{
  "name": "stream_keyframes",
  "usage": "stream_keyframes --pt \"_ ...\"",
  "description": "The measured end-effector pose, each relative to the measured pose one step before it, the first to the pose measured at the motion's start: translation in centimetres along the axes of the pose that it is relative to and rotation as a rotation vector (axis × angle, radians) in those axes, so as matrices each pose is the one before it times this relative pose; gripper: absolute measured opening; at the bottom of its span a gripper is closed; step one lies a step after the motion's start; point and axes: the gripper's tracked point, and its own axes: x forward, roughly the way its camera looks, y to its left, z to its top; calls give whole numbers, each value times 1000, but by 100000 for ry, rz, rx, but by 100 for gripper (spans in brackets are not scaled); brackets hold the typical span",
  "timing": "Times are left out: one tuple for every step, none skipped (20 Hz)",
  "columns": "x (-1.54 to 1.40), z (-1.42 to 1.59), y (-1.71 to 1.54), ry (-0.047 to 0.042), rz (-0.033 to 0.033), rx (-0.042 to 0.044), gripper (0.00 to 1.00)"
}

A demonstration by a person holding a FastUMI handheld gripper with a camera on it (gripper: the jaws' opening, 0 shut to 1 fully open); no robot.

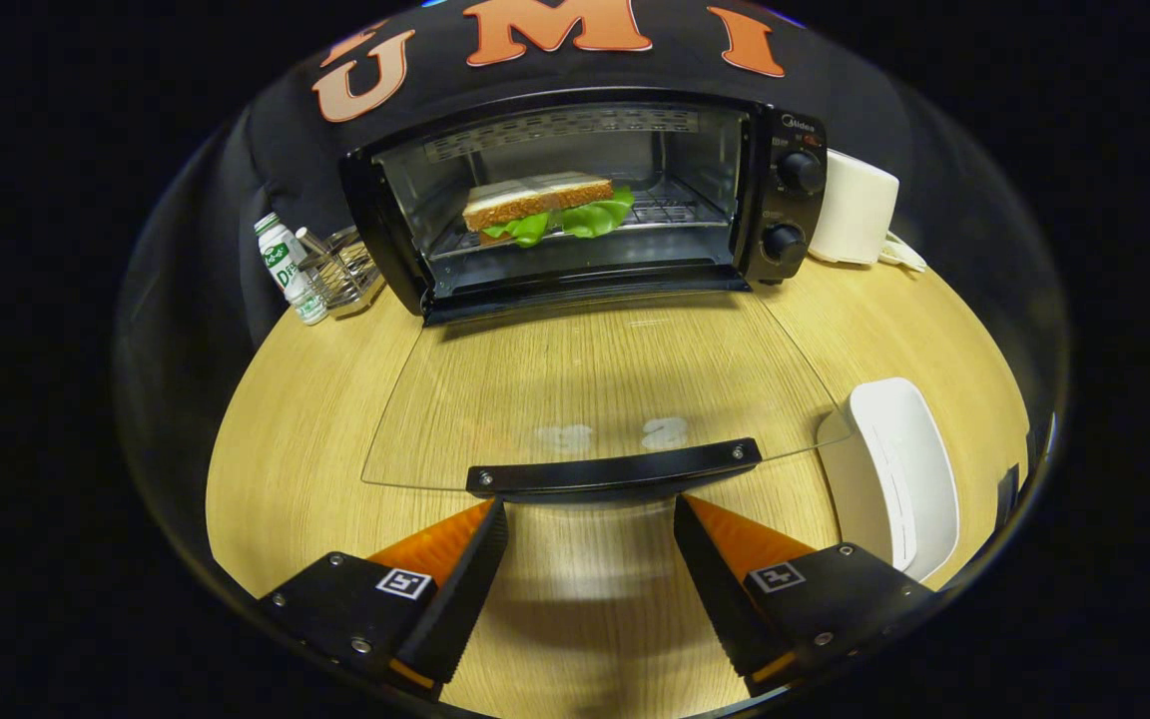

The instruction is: Open the toaster oven, put the food inside, and close the toaster oven door.

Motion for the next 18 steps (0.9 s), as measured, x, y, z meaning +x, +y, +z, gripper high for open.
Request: stream_keyframes --pt "-138 405 -119 -792 -658 1846 99" --pt "-95 91 -37 149 198 1857 99" --pt "-51 -21 40 189 446 44 99" --pt "-208 134 -77 -639 -207 -427 99" --pt "-122 303 -145 -1376 -591 -493 100" --pt "-256 221 44 -777 -85 -29 100" --pt "-281 298 41 -912 5 227 100" --pt "-288 314 -25 -616 17 51 100" --pt "-296 430 19 -850 62 -12 100" --pt "-354 459 -116 -1130 -121 -7 100" --pt "-252 488 -41 -997 42 -251 100" --pt "-317 555 -104 -1527 -140 -315 100" --pt "-306 613 -126 -1333 -148 -432 100" --pt "-246 595 -133 -1720 -198 -382 100" --pt "-220 622 35 -1134 124 -284 100" --pt "-231 468 41 -778 -41 -28 100" --pt "-180 486 53 -933 -43 -185 100" --pt "201 682 -2 -1138 85 -206 100"
